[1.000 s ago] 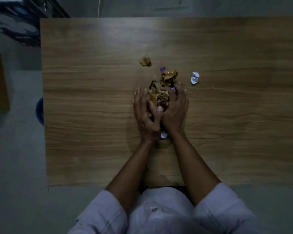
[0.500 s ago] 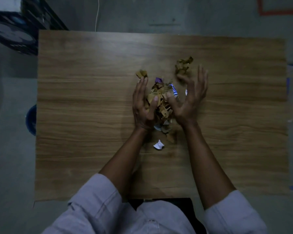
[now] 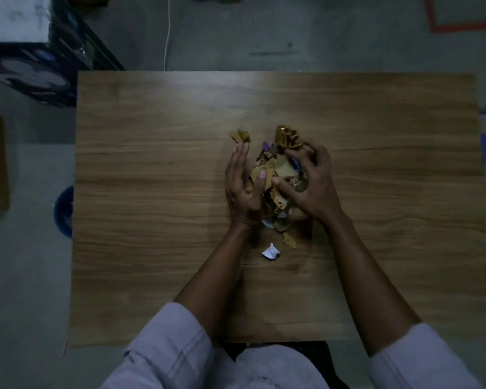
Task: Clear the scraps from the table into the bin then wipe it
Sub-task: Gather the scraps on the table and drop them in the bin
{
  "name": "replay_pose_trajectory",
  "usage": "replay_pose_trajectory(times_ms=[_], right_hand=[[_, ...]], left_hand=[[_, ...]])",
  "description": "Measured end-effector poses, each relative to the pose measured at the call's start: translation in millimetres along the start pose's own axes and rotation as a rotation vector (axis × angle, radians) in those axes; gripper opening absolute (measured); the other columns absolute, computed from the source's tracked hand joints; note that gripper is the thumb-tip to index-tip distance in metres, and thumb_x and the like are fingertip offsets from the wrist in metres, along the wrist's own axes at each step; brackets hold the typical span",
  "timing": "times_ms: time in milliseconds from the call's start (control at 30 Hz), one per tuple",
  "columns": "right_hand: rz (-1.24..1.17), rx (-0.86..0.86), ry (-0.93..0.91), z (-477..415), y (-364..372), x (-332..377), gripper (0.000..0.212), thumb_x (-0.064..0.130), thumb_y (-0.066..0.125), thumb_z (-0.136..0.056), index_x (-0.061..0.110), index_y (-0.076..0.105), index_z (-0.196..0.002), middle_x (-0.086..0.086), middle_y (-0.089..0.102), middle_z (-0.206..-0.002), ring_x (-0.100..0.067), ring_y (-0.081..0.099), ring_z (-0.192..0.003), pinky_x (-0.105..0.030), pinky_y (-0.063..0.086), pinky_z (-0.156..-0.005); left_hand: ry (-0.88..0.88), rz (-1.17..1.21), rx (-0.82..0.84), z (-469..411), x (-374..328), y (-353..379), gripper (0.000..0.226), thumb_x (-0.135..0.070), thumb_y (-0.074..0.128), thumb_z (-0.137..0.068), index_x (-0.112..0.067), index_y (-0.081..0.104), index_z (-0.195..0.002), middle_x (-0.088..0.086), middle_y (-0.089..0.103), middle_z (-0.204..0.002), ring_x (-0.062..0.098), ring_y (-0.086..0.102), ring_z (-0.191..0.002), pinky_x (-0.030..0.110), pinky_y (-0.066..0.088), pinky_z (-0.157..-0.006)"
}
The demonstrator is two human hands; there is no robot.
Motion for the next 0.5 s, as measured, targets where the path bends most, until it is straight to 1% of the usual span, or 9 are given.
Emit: replay_pose_trajectory(times_ms=[67, 100, 133, 200, 267, 333, 400, 467, 500], right_hand=[[-0.034, -0.126, 0.007, 1, -5, 4, 0.060, 0.058, 0.076, -0.083, 0.012, 0.063, -0.119, -0.014, 0.040, -0.145, -0.027, 0.037, -0.139, -0.047, 0.047, -0.105], [-0.041, -0.195, -0.007, -4, -9, 6, 0.062, 0.059, 0.075, -0.084, 0.007, 0.061, -0.115, -0.017, 0.042, -0.142, -0.029, 0.039, -0.137, -0.048, 0.047, -0.104], [-0.032, -0.232, -0.029, -13, -12, 11, 0.068, 0.062, 0.074, -0.084, 0.005, 0.059, -0.117, -0.019, 0.043, -0.143, -0.033, 0.039, -0.138, -0.051, 0.043, -0.108], [0.001, -0.180, -0.026, -34, -12, 17, 0.081, 0.068, 0.071, -0.083, 0.010, 0.051, -0.136, -0.013, 0.037, -0.156, -0.038, 0.028, -0.149, -0.049, 0.027, -0.122], [0.066, -0.052, 0.021, -55, -6, 13, 0.088, 0.075, 0.066, -0.080, 0.023, 0.046, -0.148, -0.004, 0.030, -0.163, -0.034, 0.017, -0.155, -0.045, 0.018, -0.123], [0.095, 0.058, 0.049, -63, 0, 7, 0.086, 0.080, 0.057, -0.081, 0.028, 0.047, -0.148, -0.002, 0.036, -0.161, -0.029, 0.024, -0.152, -0.049, 0.023, -0.123], [0.053, 0.068, 0.021, -56, -3, 3, 0.078, 0.076, 0.058, -0.085, 0.027, 0.053, -0.144, -0.001, 0.045, -0.153, -0.024, 0.036, -0.144, -0.052, 0.033, -0.117], [0.034, 0.057, 0.007, -33, -8, -3, 0.076, 0.074, 0.060, -0.085, 0.028, 0.052, -0.145, 0.000, 0.042, -0.155, -0.021, 0.035, -0.144, -0.054, 0.033, -0.116], [0.017, 0.072, 0.028, -18, -8, -6, 0.083, 0.075, 0.062, -0.082, 0.030, 0.047, -0.150, 0.000, 0.035, -0.160, -0.021, 0.030, -0.148, -0.055, 0.030, -0.118]], left_hand=[[0.004, -0.001, -0.014, -2, 0, 0, 0.061, -0.032, 0.053, -0.095, 0.002, 0.049, -0.145, 0.015, 0.049, -0.152, 0.030, 0.042, -0.144, 0.055, 0.036, -0.115], [0.007, -0.002, -0.022, -2, 0, 0, 0.061, -0.031, 0.053, -0.095, 0.003, 0.049, -0.145, 0.015, 0.050, -0.151, 0.029, 0.043, -0.144, 0.054, 0.036, -0.115], [0.009, -0.004, -0.024, -2, 0, 0, 0.061, -0.031, 0.054, -0.094, 0.003, 0.049, -0.145, 0.015, 0.050, -0.151, 0.029, 0.043, -0.143, 0.054, 0.036, -0.115], [0.018, -0.016, -0.006, -1, -1, 0, 0.061, -0.030, 0.054, -0.094, 0.003, 0.049, -0.145, 0.015, 0.050, -0.152, 0.029, 0.043, -0.144, 0.055, 0.036, -0.114], [0.043, -0.040, 0.016, 1, 0, 1, 0.062, -0.031, 0.055, -0.094, 0.003, 0.049, -0.145, 0.016, 0.049, -0.152, 0.031, 0.042, -0.144, 0.057, 0.036, -0.113], [0.066, -0.058, 0.032, 2, 1, 1, 0.062, -0.030, 0.055, -0.094, 0.004, 0.048, -0.146, 0.016, 0.048, -0.153, 0.031, 0.041, -0.145, 0.058, 0.036, -0.113], [0.073, -0.063, 0.037, 2, 1, 1, 0.062, -0.030, 0.056, -0.094, 0.004, 0.048, -0.146, 0.016, 0.047, -0.153, 0.032, 0.041, -0.145, 0.058, 0.036, -0.113], [0.066, -0.056, 0.039, 3, 2, 2, 0.061, -0.029, 0.056, -0.094, 0.003, 0.049, -0.145, 0.016, 0.048, -0.153, 0.031, 0.042, -0.144, 0.058, 0.037, -0.112], [0.060, -0.052, 0.040, 3, 2, 2, 0.059, -0.029, 0.055, -0.095, 0.003, 0.050, -0.144, 0.016, 0.049, -0.152, 0.030, 0.043, -0.144, 0.058, 0.037, -0.112]])
Point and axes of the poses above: each hand's wrist, its own z-axis away from the middle knuckle, its own y-axis out of the palm, x = y × z, the point moved 5 cm from there along -z, towards the middle knuckle
